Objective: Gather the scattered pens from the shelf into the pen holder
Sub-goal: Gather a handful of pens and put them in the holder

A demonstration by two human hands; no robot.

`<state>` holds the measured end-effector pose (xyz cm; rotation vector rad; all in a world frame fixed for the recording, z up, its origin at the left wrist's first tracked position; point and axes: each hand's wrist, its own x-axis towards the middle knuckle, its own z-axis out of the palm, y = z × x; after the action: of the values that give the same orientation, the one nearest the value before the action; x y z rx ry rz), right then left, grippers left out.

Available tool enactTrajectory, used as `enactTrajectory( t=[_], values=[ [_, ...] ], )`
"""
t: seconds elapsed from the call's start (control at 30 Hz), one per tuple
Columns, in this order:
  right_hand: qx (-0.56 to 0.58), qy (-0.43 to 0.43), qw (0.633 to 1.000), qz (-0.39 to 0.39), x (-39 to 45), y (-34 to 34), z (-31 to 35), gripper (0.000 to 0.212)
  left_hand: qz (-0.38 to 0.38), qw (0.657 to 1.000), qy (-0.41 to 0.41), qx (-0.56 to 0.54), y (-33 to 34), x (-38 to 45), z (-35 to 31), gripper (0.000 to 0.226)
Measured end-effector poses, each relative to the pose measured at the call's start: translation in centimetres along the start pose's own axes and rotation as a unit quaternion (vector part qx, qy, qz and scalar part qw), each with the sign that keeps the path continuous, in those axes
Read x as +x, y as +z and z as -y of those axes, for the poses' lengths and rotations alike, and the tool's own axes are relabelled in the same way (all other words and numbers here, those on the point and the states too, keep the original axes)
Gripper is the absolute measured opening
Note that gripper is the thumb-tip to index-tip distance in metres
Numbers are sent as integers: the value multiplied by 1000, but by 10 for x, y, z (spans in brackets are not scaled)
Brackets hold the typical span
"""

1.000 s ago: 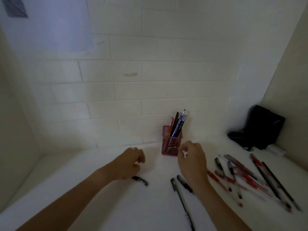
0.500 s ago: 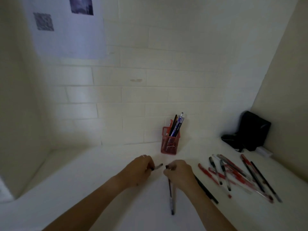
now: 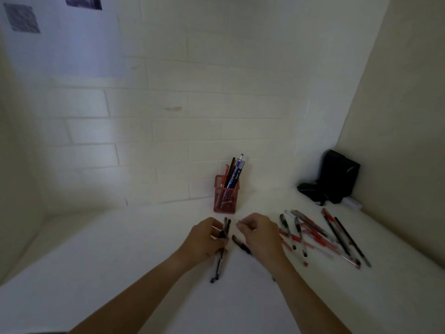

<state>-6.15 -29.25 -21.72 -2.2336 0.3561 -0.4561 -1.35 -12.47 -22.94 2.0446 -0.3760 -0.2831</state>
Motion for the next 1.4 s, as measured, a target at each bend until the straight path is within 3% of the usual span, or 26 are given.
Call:
enactTrajectory(
  t=[0.17, 0.77, 0.87, 0.97, 1.1, 1.23, 1.4],
  values=[
    [-181, 4, 981, 65, 1, -5, -18, 16, 2, 999, -18, -35, 7, 1, -2, 40],
    [-299, -91, 948, 56, -12, 3, -8, 22, -11, 998, -57, -37, 23, 5, -4, 29],
    [-228, -66, 971, 38, -10, -3, -3, 23, -3, 998, -39, -58, 24, 0, -8, 31],
    [-44, -3, 999, -2, -7, -13, 9, 21, 4, 995, -6, -104, 21, -2, -18, 30],
    [107, 54, 993, 20, 0, -27, 24, 20, 18, 992, 76, -97, 12, 2, -34, 27],
    [152, 22, 988, 33, 7, -26, 30, 14, 7, 991, 125, -41, 5, 10, -43, 30],
    [173, -84, 981, 3, 32, -27, 42, 2, -85, 973, 207, 61, -15, 32, -71, 25]
  ],
)
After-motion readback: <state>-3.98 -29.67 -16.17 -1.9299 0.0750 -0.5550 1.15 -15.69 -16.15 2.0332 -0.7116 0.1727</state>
